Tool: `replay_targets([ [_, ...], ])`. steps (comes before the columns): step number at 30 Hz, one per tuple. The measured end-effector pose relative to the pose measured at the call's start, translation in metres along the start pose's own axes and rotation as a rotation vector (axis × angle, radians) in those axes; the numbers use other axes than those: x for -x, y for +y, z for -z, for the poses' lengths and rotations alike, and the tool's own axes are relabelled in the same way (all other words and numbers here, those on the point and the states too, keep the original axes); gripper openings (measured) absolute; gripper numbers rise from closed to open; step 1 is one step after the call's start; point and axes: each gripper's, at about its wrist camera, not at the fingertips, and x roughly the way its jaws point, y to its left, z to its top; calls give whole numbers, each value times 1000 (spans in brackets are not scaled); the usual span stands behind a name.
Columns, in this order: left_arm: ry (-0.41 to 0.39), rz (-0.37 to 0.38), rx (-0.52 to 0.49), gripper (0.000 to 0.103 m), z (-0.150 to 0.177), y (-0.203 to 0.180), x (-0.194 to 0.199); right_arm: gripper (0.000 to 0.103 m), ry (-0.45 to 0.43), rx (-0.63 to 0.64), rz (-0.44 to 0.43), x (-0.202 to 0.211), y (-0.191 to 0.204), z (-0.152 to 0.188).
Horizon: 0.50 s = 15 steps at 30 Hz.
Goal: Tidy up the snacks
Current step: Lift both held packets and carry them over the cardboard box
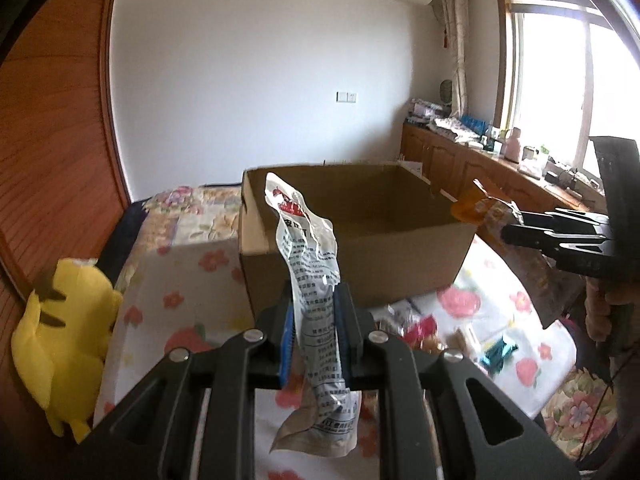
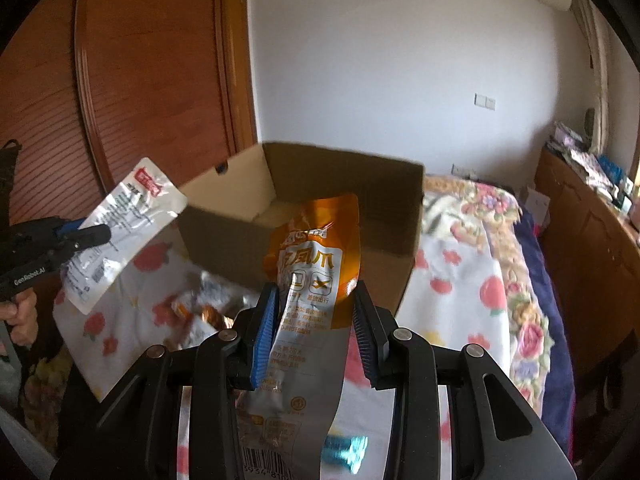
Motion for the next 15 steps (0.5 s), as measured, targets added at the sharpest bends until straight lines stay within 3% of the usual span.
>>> replay_targets([
  [15, -72, 13, -38, 16, -77, 14, -53, 36, -74, 53, -23, -60, -11, -83],
])
